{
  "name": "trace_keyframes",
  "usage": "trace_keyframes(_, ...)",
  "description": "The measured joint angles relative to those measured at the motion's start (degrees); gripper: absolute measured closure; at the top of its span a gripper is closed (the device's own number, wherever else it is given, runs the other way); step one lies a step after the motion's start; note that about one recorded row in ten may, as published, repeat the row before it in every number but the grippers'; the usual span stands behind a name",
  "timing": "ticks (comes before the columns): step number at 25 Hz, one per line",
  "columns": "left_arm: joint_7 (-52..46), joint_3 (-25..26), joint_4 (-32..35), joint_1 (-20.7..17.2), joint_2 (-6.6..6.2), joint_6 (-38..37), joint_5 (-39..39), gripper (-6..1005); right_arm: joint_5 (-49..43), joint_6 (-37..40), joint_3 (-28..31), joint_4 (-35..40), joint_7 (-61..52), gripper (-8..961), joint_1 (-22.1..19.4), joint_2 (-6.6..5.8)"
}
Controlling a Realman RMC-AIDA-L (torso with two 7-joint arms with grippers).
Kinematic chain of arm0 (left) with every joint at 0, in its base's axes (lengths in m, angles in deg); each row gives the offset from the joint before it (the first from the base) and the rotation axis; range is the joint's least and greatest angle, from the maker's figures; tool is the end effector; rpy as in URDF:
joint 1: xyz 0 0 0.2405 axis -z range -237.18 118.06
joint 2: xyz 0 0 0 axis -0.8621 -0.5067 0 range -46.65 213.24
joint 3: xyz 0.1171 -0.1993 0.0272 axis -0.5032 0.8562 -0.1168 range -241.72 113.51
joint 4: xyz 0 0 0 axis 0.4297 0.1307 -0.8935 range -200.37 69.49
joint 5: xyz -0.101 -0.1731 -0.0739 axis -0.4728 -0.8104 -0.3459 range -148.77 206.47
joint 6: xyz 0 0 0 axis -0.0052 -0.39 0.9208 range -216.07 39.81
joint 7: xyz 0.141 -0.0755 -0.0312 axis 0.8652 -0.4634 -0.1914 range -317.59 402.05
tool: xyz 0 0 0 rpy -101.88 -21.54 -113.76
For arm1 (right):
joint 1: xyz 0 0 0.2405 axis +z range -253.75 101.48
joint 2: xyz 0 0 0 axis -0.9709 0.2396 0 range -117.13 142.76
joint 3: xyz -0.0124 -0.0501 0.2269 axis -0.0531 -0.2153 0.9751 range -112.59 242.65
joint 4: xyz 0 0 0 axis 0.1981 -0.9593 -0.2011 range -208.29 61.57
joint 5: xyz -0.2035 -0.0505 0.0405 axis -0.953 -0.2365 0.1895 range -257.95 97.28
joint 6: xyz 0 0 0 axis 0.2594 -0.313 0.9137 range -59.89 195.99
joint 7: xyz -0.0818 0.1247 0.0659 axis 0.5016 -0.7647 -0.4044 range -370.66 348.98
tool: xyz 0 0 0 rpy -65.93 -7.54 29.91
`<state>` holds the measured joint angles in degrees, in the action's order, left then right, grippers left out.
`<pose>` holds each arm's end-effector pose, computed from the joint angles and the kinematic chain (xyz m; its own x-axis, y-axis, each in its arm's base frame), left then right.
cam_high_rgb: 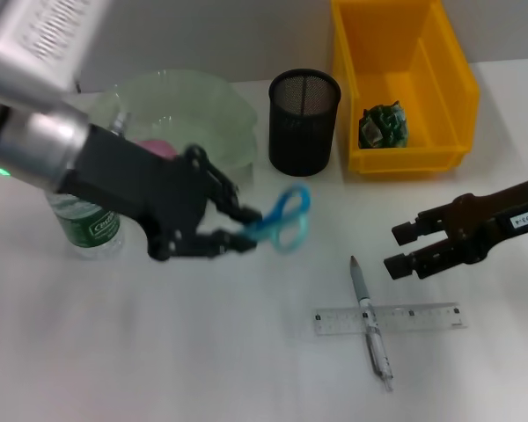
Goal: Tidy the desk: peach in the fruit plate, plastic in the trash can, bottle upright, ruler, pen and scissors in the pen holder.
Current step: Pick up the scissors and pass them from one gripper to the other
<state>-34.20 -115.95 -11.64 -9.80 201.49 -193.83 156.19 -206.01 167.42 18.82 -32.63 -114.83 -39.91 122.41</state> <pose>-0.1113 0.3489 0.0044 0.9546 -0.2510 0.1605 -0.2653 -0.9613 0.0746 0.2399 0.3334 0.0387 0.7795 -0.6000 -0.1799 -0.6048 -0.7957 0.0332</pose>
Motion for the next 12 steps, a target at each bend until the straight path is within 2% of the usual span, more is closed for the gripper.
trace_keyframes(3,-0.6,4.5,0.0,-2.5,-0.08,-0.1,-3.2,776,-0.1,0.9,0.6,0.0,1.2,146,-0.6,0.0)
trace_keyframes(4,-0.8,6.6,-0.1,-4.7,-0.09,-0.1,-6.8,776,0.0,1.1,0.8,0.0,2.0,146,-1.0,0.08)
trace_keyframes(6,-0.9,6.9,-0.2,-5.5,-0.09,-0.1,-7.9,777,0.0,1.3,0.8,0.0,2.4,146,-1.2,0.13)
trace_keyframes(9,-1.4,7.7,-0.6,-9.9,-0.08,0.3,-15.8,778,0.2,1.9,1.7,-0.5,4.2,146,-1.5,0.31)
trace_keyframes(12,-1.4,7.6,-1.0,-11.9,0.06,0.4,-19.4,778,0.3,2.3,2.0,-0.6,5.1,146,-1.6,0.48)
